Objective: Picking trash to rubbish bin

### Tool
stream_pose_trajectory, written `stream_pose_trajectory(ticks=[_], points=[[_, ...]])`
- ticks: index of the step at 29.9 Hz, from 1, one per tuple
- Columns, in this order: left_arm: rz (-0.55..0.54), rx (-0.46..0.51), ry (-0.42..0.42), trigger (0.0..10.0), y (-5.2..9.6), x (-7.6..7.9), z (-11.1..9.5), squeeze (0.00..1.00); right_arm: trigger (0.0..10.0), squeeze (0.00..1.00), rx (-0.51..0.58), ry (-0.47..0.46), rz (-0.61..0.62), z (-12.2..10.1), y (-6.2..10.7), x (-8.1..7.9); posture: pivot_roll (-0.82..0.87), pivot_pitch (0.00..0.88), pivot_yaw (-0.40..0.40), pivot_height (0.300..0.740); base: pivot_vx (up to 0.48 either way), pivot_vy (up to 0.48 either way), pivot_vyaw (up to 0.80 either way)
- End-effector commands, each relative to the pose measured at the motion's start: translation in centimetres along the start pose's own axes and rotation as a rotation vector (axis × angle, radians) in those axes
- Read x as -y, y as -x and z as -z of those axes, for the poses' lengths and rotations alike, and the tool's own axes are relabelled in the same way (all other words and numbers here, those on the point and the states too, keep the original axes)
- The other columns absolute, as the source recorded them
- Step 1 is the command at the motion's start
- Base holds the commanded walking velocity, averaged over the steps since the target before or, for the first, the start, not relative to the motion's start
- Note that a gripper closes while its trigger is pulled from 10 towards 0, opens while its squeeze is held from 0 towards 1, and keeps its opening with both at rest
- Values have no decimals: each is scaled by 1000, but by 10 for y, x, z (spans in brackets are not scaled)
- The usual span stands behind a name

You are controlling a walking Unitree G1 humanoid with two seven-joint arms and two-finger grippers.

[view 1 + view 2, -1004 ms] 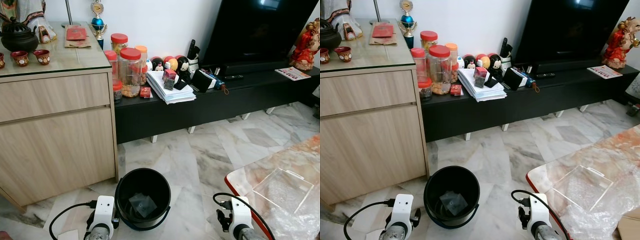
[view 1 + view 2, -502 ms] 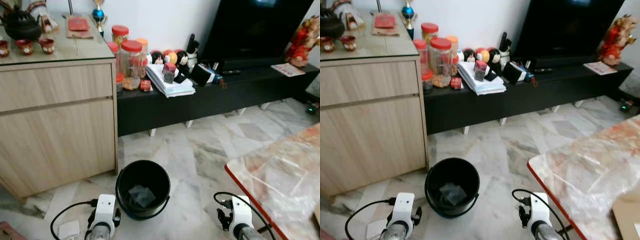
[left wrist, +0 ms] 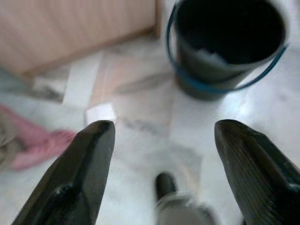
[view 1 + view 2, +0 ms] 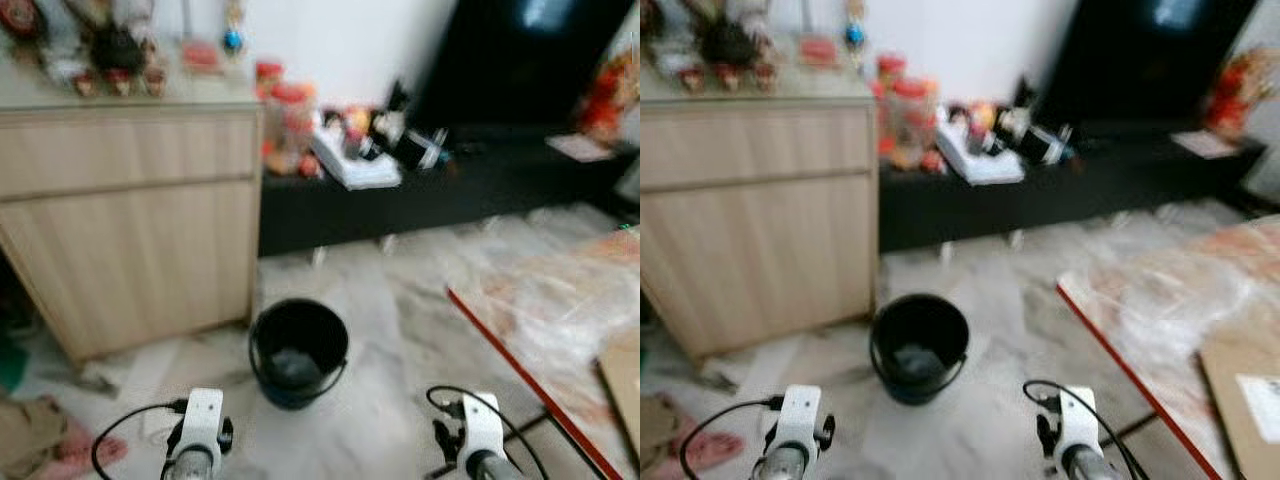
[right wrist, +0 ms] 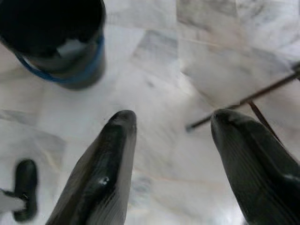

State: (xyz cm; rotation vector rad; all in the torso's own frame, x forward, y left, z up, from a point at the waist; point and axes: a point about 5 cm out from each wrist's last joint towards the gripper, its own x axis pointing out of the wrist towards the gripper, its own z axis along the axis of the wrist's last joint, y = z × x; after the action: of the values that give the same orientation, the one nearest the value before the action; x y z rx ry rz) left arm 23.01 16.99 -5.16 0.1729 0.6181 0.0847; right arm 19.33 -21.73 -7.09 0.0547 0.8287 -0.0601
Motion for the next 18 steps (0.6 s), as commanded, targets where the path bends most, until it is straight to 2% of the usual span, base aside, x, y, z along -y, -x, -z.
stream_pose_trajectory(ticks=[1, 16, 18], points=[[18, -28, -3, 10000, 4, 7, 9, 0, 10000, 0, 30, 6, 9, -11, -2, 4, 142, 11, -180, 740, -259, 0, 0], [31, -24, -7, 10000, 4, 9, 7, 0, 10000, 0, 41, -3, 16, -11, -1, 5, 134, 5, -177, 740, -255, 0, 0], [39, -25, -27, 10000, 3, 9, 7, 0, 10000, 0, 47, -15, 20, -11, -1, 4, 141, 0, -149, 740, 0, 0, 0]])
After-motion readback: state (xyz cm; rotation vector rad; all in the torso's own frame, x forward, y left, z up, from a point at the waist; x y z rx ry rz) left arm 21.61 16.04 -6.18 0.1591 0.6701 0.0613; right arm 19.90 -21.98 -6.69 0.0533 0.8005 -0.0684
